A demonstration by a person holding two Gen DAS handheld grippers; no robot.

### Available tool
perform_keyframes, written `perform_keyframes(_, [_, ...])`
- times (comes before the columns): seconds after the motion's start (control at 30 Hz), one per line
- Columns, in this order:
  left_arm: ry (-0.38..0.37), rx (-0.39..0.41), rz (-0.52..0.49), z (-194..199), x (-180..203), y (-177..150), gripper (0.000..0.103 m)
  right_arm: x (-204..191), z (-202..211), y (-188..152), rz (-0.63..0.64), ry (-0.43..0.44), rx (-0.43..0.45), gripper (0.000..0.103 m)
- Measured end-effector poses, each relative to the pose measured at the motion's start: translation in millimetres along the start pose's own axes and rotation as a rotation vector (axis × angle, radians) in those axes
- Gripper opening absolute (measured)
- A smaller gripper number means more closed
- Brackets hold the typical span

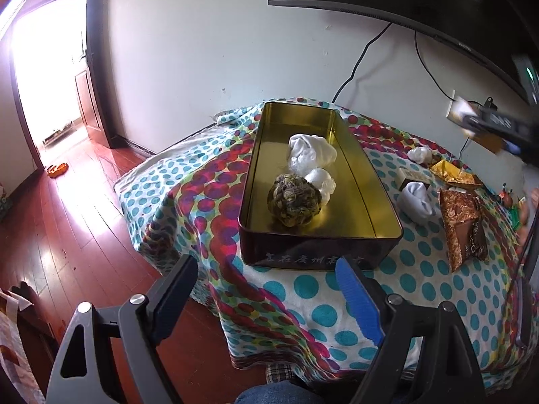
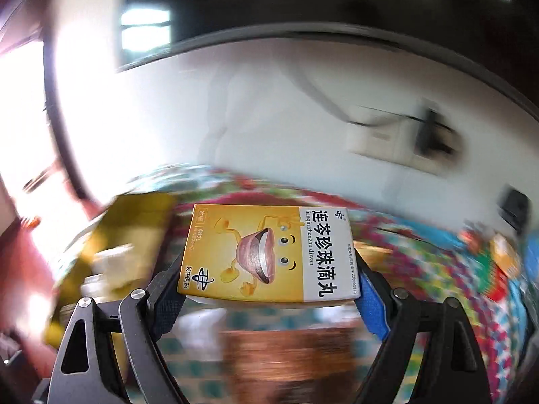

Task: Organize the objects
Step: 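Lower the yellow medicine box into the gold tin with the right gripper and release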

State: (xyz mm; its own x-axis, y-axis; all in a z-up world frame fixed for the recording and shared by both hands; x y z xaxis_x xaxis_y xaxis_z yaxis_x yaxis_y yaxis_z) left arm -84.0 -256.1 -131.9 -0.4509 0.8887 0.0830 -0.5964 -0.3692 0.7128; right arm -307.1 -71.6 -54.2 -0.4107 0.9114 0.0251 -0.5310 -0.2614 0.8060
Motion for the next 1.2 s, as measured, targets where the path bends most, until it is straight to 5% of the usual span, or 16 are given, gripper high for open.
perform_keyframes(0.2, [0.015,-0.006,-0.003,1,-6,1,0.086,-126,-14,-18,0.176,0.192,-0.073,0.085])
perform_keyframes(0.4, [0.014,-0.018,0.000,-4,-10,-5,0.086,-175,-19,-43,0.255,0.233,-0.087,0.085])
perform_keyframes(1.2, [0.000,-0.040,0.003,-13,-9,-14,0.086,-178,-60,-68,0.270,0.171,-0.165,0.087])
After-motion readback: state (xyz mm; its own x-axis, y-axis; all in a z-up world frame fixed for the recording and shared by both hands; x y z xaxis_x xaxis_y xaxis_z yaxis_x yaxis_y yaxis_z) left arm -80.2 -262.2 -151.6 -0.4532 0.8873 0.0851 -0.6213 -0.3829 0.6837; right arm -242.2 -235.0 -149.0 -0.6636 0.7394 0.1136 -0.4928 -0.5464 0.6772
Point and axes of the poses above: each gripper's, at about its wrist camera, not at the fingertips, and z roughly against the way its jaws point, x to its right, y to its top, the point moved 10 cm from there along -z, roughly the way its jaws point, and after that the axes turned 2 degrees about z, right-handed, at the moved point
